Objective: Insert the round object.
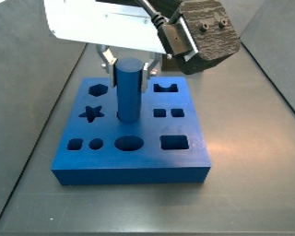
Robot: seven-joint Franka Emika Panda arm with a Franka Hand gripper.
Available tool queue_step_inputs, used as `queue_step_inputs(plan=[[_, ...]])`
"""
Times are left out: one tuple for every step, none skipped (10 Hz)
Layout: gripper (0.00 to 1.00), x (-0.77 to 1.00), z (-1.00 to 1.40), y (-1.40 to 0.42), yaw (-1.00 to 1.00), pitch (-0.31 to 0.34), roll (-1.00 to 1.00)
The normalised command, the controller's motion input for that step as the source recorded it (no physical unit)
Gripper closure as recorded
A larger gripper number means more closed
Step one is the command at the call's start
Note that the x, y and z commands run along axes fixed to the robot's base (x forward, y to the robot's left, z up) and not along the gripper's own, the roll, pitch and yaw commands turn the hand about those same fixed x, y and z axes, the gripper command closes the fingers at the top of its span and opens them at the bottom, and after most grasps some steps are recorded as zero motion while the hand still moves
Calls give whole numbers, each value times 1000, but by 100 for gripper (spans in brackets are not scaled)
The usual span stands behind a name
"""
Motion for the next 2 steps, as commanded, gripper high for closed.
queue_step_inputs(plan=[[100,34,0,77,-40,20,-64],[100,0,0,0,0,0,0]])
